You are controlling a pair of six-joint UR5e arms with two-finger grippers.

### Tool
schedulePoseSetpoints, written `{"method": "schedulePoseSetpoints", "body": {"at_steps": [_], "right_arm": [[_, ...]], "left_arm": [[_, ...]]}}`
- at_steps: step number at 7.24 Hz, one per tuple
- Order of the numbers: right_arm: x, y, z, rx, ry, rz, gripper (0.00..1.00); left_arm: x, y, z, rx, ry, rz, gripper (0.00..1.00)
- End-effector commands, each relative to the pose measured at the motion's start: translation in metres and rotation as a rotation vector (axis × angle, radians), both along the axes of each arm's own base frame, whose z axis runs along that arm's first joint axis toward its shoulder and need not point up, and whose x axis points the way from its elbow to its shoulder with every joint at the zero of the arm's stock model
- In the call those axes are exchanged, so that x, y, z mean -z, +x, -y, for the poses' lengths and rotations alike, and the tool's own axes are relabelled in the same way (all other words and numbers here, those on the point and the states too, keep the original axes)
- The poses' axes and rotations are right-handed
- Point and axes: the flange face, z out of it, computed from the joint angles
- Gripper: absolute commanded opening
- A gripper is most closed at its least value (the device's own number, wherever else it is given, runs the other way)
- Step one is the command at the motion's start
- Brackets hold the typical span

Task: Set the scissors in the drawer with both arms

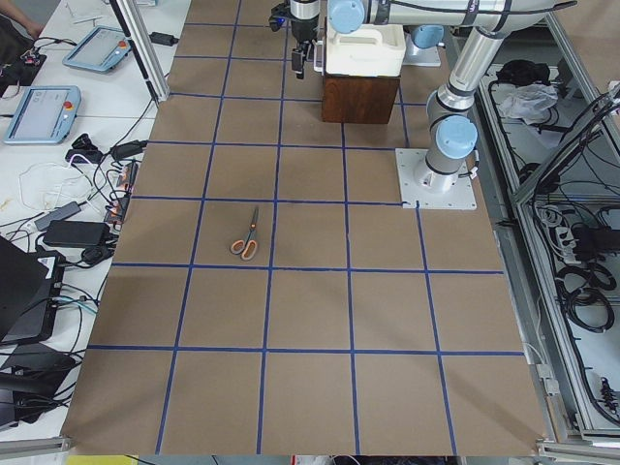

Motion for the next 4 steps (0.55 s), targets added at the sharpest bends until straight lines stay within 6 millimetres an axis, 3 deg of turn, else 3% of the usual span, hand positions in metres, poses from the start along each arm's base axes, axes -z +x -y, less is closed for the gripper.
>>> {"method": "schedulePoseSetpoints", "body": {"at_steps": [1,2,3,4], "right_arm": [[0.034,0.002,0.003,0.011,0.032,0.017,1.00],[0.055,0.001,0.017,0.042,0.044,-0.006,1.00],[0.084,0.001,0.036,0.059,0.081,-0.023,1.00],[0.103,0.003,0.056,0.127,0.052,-0.011,1.00]], "left_arm": [[0.023,0.098,0.025,0.423,0.068,0.020,1.00],[0.039,0.132,0.034,0.612,0.151,0.074,1.00],[0.056,0.153,0.046,0.718,0.213,0.118,1.00],[0.077,0.193,0.064,0.857,0.234,0.141,1.00]]}}
